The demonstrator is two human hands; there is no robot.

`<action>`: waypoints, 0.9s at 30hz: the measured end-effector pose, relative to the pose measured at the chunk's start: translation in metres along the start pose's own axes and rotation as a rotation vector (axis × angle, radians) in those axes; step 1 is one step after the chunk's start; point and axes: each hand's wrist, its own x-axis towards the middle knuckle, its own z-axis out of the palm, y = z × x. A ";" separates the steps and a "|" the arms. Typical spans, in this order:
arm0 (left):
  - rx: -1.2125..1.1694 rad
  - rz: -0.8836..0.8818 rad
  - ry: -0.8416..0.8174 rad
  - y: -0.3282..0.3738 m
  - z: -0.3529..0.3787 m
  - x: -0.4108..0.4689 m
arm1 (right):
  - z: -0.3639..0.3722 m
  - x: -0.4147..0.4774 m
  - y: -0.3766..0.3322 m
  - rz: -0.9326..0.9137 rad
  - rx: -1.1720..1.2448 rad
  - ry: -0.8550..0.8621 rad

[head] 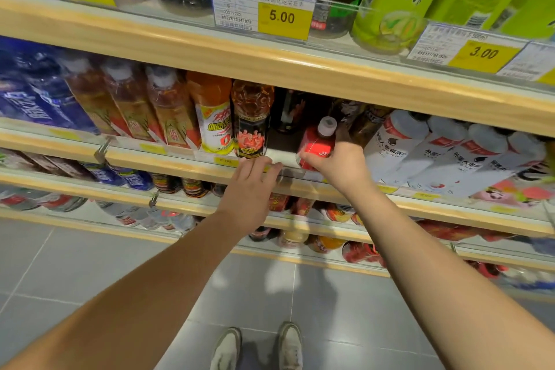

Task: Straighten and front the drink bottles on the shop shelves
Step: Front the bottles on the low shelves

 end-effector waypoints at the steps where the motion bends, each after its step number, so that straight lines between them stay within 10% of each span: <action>1: -0.005 -0.007 -0.008 0.000 0.000 0.001 | 0.000 -0.004 0.000 -0.041 0.038 0.028; 27: -0.051 0.114 0.036 0.120 0.002 0.029 | -0.131 -0.141 0.116 -0.017 0.156 0.300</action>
